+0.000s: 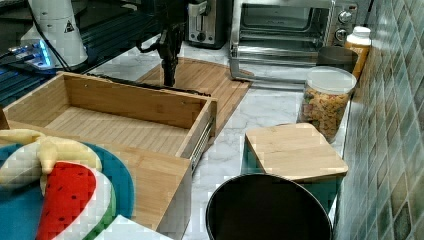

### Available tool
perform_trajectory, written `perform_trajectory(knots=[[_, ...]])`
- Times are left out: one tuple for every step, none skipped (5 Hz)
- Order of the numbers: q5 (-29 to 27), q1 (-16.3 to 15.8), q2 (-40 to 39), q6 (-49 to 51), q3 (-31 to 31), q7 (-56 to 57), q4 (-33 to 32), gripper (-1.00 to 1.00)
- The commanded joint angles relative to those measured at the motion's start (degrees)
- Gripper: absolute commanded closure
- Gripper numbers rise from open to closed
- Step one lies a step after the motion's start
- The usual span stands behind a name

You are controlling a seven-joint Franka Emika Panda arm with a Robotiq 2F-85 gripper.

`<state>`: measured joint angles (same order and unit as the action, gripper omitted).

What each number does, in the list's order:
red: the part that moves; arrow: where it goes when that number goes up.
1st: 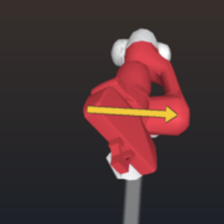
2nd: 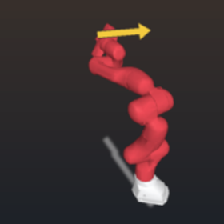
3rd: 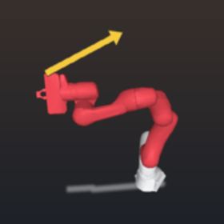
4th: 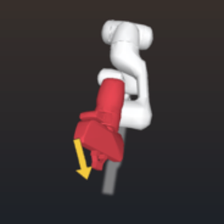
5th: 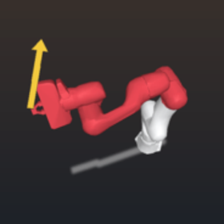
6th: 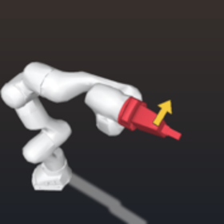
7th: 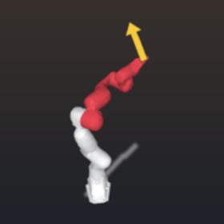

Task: Close the drawer.

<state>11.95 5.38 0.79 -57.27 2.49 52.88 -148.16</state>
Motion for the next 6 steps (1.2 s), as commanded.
perform_trajectory(knots=[[4.12,5.76,-2.68,2.63,5.39,0.99,6.64,1.00],[4.98,6.08,-2.39,1.89,7.82,4.12,7.45,1.00],[5.78,7.25,-2.58,-2.94,10.50,7.85,7.77,1.00],[3.53,8.79,-4.93,-2.90,12.39,14.96,11.75,1.00],[-2.82,6.76,-7.70,-3.58,18.22,24.99,15.70,1.00],[-8.11,10.74,-9.60,-5.78,17.40,31.50,18.29,1.00]])
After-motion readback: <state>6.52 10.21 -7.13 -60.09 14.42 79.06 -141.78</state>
